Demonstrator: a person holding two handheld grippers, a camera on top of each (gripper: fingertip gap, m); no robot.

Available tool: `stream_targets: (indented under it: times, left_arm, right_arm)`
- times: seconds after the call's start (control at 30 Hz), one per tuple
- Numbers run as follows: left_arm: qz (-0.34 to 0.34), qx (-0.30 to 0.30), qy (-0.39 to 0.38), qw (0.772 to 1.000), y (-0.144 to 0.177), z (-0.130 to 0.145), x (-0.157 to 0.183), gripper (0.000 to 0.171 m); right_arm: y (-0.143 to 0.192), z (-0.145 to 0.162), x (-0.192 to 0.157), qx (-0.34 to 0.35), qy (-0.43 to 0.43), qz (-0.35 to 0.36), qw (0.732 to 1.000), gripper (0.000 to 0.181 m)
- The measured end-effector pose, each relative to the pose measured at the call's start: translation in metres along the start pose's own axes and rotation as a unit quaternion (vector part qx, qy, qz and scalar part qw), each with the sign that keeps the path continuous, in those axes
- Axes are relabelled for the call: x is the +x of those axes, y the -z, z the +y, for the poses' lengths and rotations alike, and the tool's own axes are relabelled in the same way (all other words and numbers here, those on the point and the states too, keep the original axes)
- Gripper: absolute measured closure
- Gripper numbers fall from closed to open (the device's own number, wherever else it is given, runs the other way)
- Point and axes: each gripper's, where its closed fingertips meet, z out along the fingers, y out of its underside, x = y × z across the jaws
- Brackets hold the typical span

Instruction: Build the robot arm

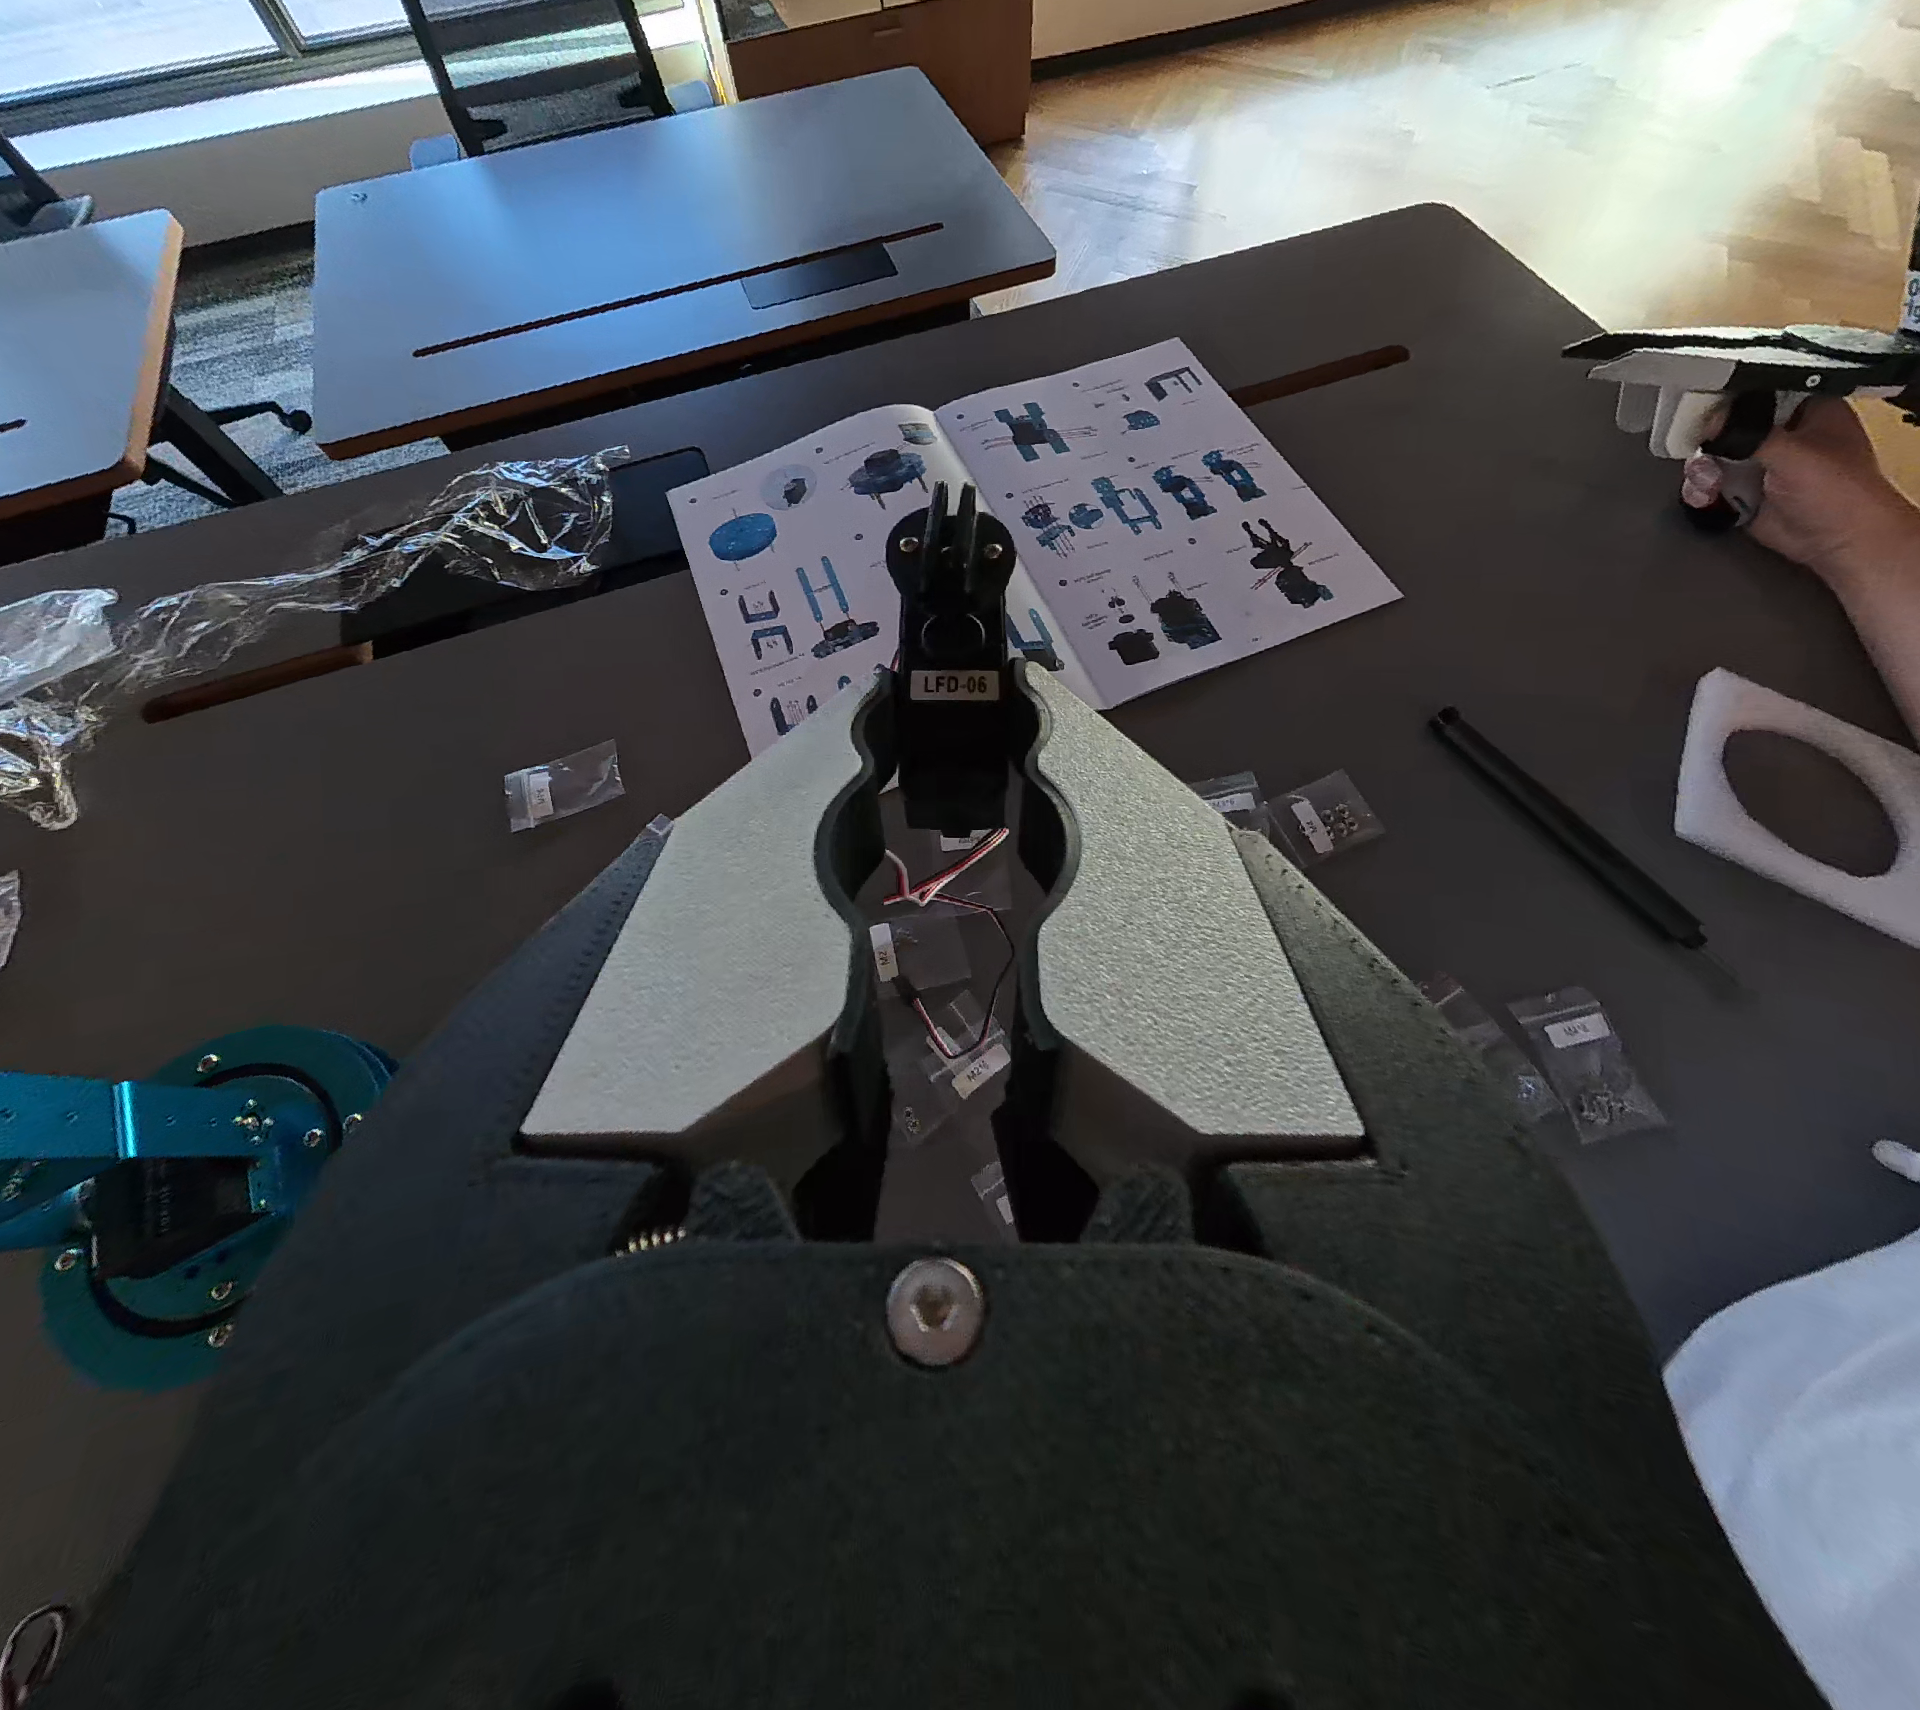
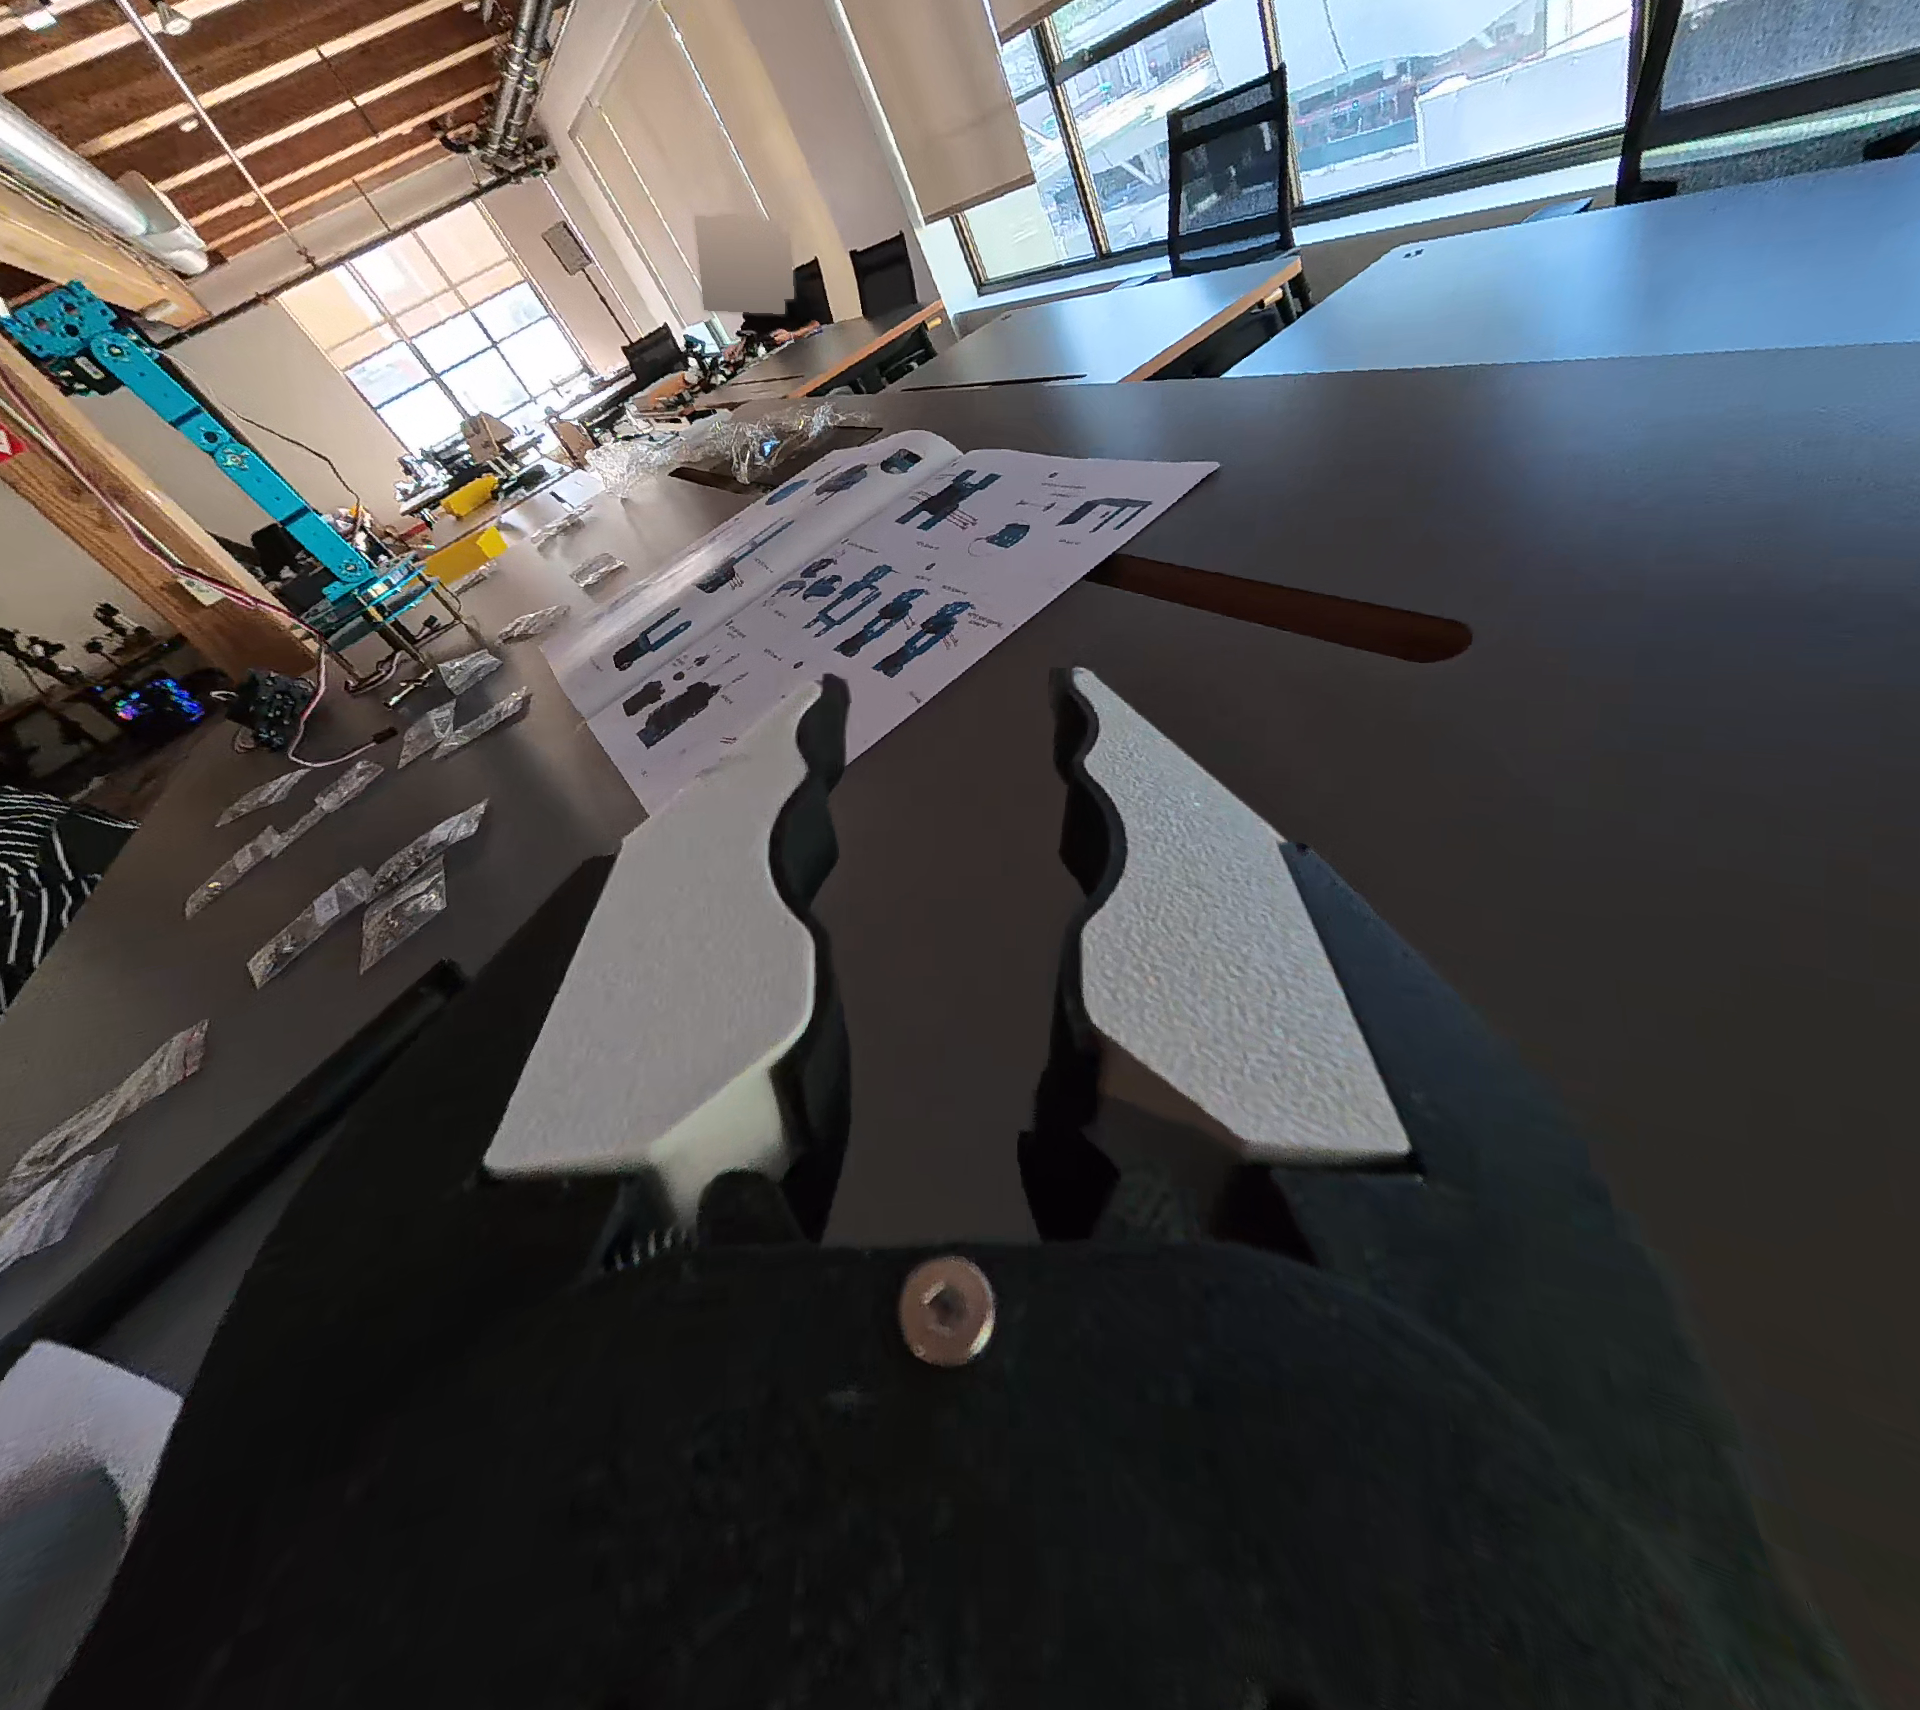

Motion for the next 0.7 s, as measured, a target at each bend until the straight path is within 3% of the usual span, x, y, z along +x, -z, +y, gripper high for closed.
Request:
stream_targets:
  times: [0.17, 0.7]
  left_arm:
    - [-0.011, 0.01, -0.008, 1.0, 0.013, -0.011, -0.007, 0.152]
    - [-0.031, 0.012, -0.024, 0.999, 0.03, -0.017, -0.018, 0.152]
  right_arm:
    - [0.001, -0.002, -0.001, 0.006, -0.013, -0.015, 1.0, 0.155]
    - [0.002, -0.002, 0.0, 0.009, -0.026, -0.02, 0.999, 0.158]
